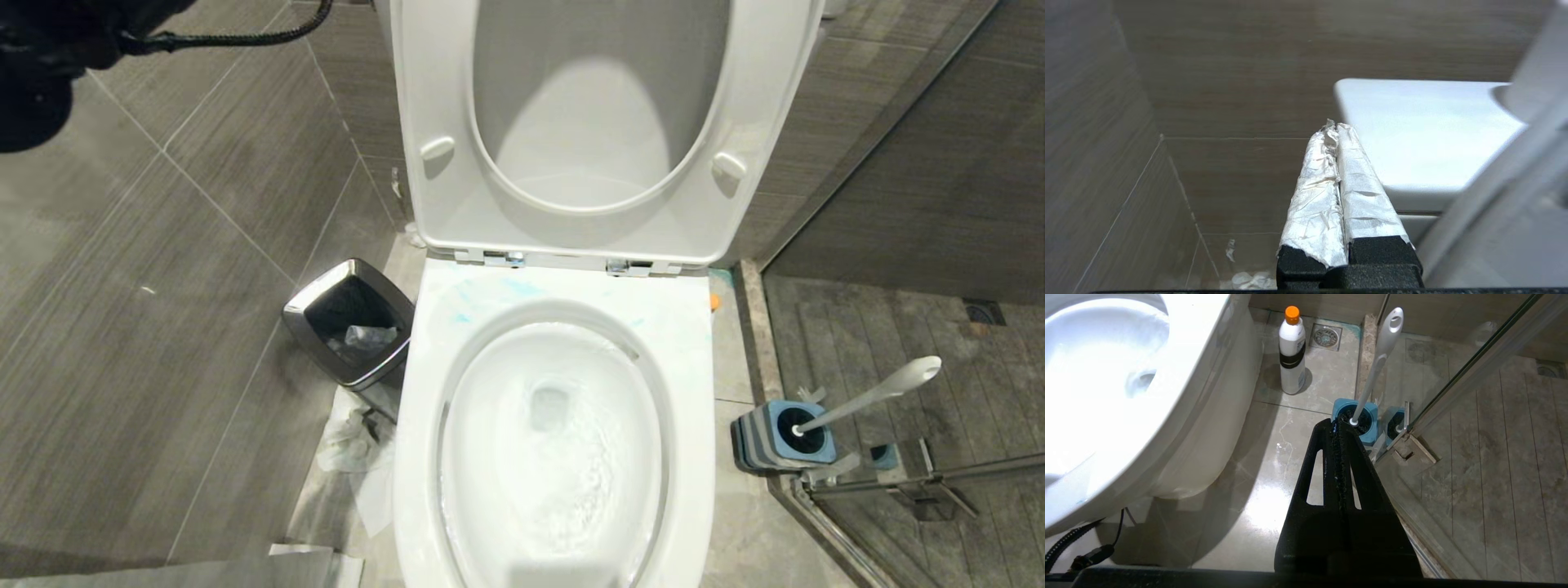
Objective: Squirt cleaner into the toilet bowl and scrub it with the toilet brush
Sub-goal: Flush the toilet
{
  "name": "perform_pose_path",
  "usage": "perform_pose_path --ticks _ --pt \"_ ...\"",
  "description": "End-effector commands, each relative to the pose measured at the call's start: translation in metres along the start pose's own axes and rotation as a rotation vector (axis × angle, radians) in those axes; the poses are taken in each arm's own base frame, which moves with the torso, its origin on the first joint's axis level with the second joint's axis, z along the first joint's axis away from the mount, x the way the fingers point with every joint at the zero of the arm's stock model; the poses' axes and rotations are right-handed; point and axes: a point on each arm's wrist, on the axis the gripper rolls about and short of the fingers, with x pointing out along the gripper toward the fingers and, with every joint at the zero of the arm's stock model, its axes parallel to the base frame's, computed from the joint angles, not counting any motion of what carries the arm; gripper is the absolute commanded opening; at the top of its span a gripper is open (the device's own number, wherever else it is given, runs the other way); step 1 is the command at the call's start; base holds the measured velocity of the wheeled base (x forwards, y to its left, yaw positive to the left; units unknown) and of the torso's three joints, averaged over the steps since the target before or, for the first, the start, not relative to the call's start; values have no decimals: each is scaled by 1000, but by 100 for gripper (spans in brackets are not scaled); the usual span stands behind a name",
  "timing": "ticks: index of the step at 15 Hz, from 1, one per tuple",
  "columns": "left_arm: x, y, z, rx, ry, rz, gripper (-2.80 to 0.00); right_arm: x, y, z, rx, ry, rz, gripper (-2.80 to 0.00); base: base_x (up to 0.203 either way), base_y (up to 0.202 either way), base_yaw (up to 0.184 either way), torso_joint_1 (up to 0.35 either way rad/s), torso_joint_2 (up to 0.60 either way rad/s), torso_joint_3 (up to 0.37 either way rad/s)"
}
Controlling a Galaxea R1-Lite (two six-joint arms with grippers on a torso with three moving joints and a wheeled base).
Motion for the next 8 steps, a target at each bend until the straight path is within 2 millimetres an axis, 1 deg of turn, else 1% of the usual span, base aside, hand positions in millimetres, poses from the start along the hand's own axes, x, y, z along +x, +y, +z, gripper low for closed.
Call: perform_pose_path --ticks 1,3,4,5,6,8 --pt "-21 8 38 12 -50 -54 -280 2 0 -7 -1 26 -1 -280 0 0 0 0 0 0" --pt "-34 15 51 11 -3 -97 -280 2 0 -7 -1 25 -1 -280 0 0 0 0 0 0" --pt "-38 15 56 -28 3 -106 -280 2 0 -7 -1 26 -1 -280 0 0 0 0 0 0" --pt "-40 16 57 -85 12 -118 -280 2 0 -7 -1 25 -1 -280 0 0 0 0 0 0" --pt "-40 20 55 -107 21 -131 -280 2 0 -7 -1 25 -1 -280 0 0 0 0 0 0" --pt "-37 34 48 -106 48 -221 -280 2 0 -7 -1 25 1 -280 0 0 0 0 0 0"
